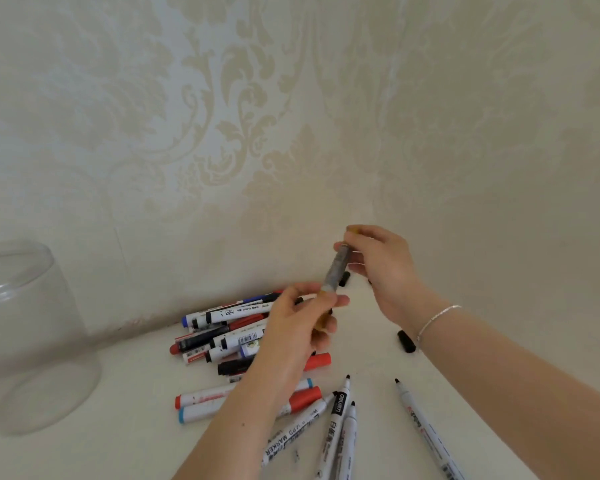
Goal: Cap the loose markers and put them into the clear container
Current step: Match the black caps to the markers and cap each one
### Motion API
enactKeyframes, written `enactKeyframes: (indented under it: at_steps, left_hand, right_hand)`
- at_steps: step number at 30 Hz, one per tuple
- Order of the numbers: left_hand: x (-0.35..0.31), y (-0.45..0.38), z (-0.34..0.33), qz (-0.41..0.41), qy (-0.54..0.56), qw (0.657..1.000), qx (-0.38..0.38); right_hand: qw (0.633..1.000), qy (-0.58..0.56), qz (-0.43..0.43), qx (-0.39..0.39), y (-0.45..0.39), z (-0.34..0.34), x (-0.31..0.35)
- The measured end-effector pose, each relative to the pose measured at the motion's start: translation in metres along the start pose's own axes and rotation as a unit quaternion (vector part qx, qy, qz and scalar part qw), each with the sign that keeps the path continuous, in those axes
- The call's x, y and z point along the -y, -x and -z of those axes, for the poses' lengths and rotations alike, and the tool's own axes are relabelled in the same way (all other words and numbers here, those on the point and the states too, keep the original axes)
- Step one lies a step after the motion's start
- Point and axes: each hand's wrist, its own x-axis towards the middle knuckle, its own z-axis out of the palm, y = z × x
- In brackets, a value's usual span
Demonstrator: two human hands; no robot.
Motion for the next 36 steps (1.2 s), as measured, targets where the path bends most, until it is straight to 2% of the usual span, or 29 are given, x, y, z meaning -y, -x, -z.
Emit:
enactKeyframes:
  at_steps: [4, 9, 15, 27, 29, 32, 34, 36]
  left_hand:
    - [0.004, 0.001, -0.007, -0.020, -0.023, 0.999, -0.020]
    - [0.008, 0.001, -0.006, -0.042, -0.032, 0.996, -0.070]
    - [0.013, -0.002, -0.005, -0.037, 0.011, 0.996, -0.085]
    - [0.024, -0.005, -0.002, -0.022, -0.009, 0.996, -0.081]
    - [0.025, -0.009, 0.001, -0.034, -0.051, 0.996, -0.072]
    - [0.019, -0.014, 0.014, -0.103, -0.189, 0.974, -0.070]
    - [0.015, -0.016, 0.026, -0.155, -0.304, 0.937, -0.070]
    - [0.011, -0.017, 0.036, -0.194, -0.438, 0.876, -0.063]
  right_hand:
    - [0.989, 0.129, 0.065, 0.021, 0.002, -0.027, -0.012]
    - [0.965, 0.228, 0.125, -0.025, 0.000, -0.039, -0.022]
    - [0.950, 0.275, 0.130, -0.072, -0.003, -0.048, -0.026]
    - [0.937, 0.315, 0.122, -0.084, 0.003, -0.040, -0.034]
    - [0.937, 0.318, 0.124, -0.076, 0.003, -0.036, -0.032]
    - [0.953, 0.281, 0.105, -0.027, 0.001, -0.031, -0.021]
    - [0.977, 0.207, 0.041, 0.035, 0.000, -0.025, -0.012]
    - [0.985, 0.138, -0.032, 0.094, 0.001, -0.014, -0.004]
